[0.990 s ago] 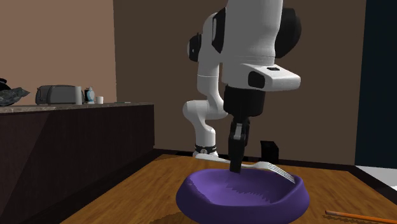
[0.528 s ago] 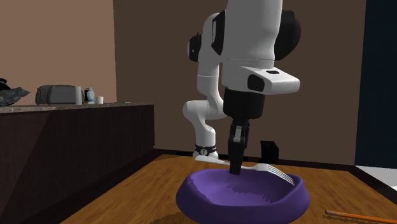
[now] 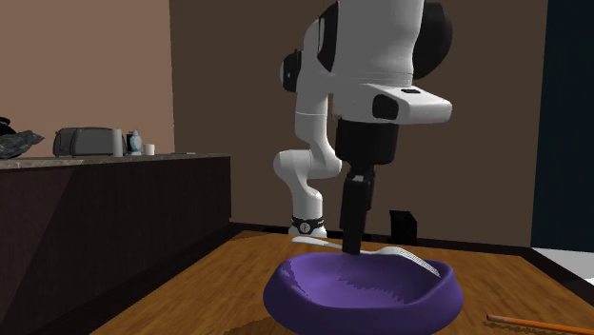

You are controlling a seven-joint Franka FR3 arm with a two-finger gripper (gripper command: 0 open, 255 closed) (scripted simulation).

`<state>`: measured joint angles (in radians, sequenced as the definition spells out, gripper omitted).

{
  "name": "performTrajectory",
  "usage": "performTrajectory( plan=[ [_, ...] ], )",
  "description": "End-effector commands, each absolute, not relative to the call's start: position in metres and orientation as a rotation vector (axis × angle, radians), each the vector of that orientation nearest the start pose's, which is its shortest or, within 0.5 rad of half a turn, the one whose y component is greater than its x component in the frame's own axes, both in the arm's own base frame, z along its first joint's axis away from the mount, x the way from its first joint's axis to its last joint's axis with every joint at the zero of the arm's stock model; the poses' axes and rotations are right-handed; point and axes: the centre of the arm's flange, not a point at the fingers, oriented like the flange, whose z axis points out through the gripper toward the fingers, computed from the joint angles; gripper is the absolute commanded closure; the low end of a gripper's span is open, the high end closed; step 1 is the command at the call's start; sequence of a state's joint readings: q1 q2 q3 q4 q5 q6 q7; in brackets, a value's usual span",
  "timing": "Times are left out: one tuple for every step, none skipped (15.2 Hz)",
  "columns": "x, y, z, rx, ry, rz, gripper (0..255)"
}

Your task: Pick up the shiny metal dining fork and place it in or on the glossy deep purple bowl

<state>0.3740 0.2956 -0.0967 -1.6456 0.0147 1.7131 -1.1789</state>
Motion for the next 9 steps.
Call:
performTrajectory(
  plan=[
    [0.602, 0.178, 0.448, -2.271, -2.018, 0.322, 0],
    [0.604, 0.178, 0.458, -2.271, -2.018, 0.322, 0],
    [0.604, 0.178, 0.458, -2.271, -2.018, 0.322, 0],
    [0.604, 0.178, 0.458, -2.271, -2.018, 0.322, 0],
    [0.604, 0.178, 0.458, -2.271, -2.018, 0.322, 0],
    [0.604, 0.178, 0.458, -2.271, -2.018, 0.322, 0],
    [0.604, 0.178, 0.458, -2.271, -2.018, 0.322, 0],
    [0.604, 0.178, 0.458, -2.271, -2.018, 0.322, 0],
    [0.604, 0.178, 0.458, -2.271, -2.018, 0.322, 0]
  ],
)
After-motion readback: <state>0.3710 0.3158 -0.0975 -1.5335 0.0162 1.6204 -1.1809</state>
